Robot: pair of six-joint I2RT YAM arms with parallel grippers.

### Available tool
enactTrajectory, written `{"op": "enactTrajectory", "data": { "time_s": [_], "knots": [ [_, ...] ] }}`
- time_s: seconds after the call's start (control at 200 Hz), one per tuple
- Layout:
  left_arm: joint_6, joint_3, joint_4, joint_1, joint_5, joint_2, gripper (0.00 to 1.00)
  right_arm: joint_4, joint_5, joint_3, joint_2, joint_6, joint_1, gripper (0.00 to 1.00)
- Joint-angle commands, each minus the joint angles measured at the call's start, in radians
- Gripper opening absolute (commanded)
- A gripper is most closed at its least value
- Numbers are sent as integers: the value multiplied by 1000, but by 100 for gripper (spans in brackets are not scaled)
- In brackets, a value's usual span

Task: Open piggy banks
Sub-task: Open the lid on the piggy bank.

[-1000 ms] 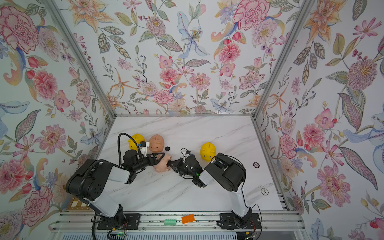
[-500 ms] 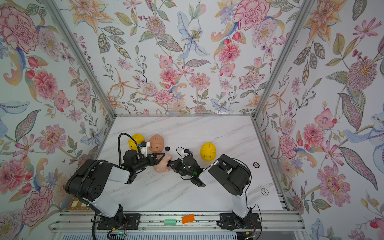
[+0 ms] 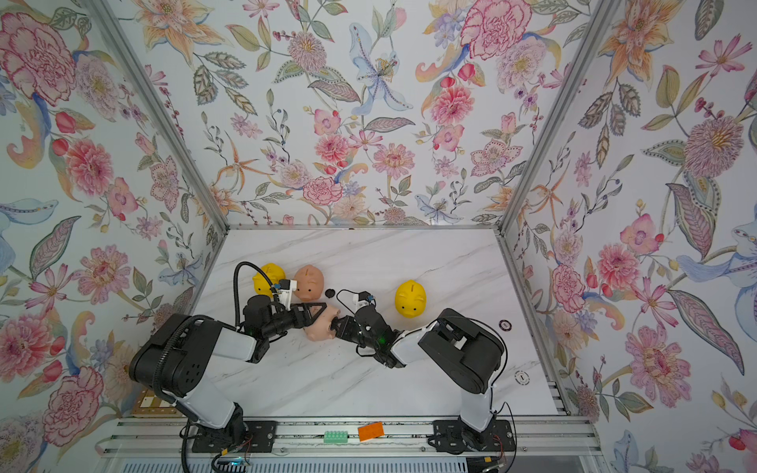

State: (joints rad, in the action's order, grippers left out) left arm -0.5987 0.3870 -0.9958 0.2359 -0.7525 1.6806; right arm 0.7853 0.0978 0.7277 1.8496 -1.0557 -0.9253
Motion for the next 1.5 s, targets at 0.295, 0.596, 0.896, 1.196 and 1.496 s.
{"op": "enactTrajectory", "data": {
  "time_s": [0.295,0.596,0.896,1.196,1.496],
  "knots": [
    [51,-40,228,23,-1,36,83,21,-88,-1,-47,210,-40,0],
    [52,-40,234,24,2,34,83,-2,-101,-15,-72,319,-61,0],
    [53,-40,239,23,4,32,83,37,-91,-61,-90,309,-51,0],
    [54,-40,240,22,8,29,83,-20,-68,-124,-164,292,-11,0],
    [55,-43,231,23,10,27,83,-434,-18,6,-224,396,111,0]
  ]
}}
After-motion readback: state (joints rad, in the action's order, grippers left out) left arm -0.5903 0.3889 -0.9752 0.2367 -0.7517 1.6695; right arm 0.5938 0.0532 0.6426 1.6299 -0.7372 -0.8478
